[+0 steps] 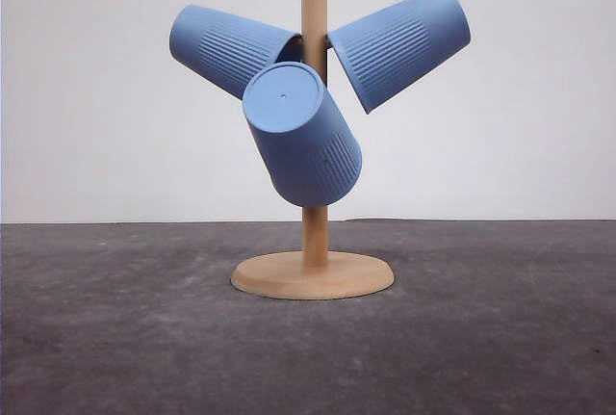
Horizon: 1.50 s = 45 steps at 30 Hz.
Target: Place three cups
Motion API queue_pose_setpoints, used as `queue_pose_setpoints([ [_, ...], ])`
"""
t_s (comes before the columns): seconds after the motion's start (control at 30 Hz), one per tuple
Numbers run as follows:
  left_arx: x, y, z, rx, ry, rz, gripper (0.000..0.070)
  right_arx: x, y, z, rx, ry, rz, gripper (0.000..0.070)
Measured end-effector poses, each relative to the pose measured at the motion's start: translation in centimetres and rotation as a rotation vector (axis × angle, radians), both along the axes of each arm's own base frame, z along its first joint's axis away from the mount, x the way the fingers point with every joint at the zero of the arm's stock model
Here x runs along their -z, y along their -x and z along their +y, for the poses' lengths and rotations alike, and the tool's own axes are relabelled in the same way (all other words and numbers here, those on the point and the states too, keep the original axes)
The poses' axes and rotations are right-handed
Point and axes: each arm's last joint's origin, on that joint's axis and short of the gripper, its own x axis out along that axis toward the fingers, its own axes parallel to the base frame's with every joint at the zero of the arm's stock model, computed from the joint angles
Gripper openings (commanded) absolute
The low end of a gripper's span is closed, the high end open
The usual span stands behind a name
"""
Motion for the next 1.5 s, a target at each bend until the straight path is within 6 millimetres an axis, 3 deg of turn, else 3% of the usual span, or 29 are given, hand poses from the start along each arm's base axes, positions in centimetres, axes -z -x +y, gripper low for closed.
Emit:
queue_pose_setpoints([
  [1.5, 0.0, 0.0, 0.0, 0.0, 0.0, 0.0, 0.0, 0.0, 0.0, 0.0, 0.0, 0.0, 0.0, 0.0012],
])
